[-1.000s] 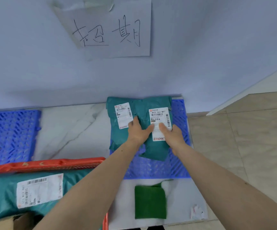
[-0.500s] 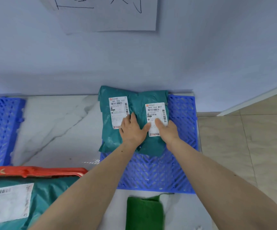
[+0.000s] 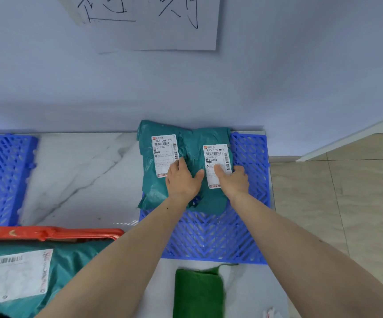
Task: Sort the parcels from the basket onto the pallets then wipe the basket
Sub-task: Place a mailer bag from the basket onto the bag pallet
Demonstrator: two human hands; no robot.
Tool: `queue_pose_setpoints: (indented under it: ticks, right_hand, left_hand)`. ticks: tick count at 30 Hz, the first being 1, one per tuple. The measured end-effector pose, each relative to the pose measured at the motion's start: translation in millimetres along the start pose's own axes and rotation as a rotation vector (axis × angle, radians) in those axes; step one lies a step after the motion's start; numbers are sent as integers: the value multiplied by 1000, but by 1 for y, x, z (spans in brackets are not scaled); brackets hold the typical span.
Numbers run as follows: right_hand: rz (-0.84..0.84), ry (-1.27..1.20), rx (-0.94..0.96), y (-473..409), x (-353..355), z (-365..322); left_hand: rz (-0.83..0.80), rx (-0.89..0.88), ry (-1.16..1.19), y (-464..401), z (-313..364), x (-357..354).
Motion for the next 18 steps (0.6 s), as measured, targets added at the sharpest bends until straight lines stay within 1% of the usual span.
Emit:
queue_pose_setpoints:
  ticks: [3,6,9,14,18]
  right_hand:
    - [29,87,36,19,12,-6]
    - [49,97,94,44,22,-16]
    - [58,84,177,77,30,-27]
    - [12,55,339,144,37,-45]
    - [-15,56,406,192,40,-53]
  left_hand:
    - [10,11,72,15,2,16]
    - [14,46,157,38,6,34]
    - [53,65,260,64,9,52]
    - [142,53,403,118,16,87]
    - [203,75,484,159,15,114]
Point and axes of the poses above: each hand's wrist, its own y-axis away from the middle knuckle, its own x-axis out of the back of the hand, z = x × y, the point moved 10 cm from there along -y, towards the middle knuckle, and after that the axes turned 5 degrees about -x, right-handed, at the moved point
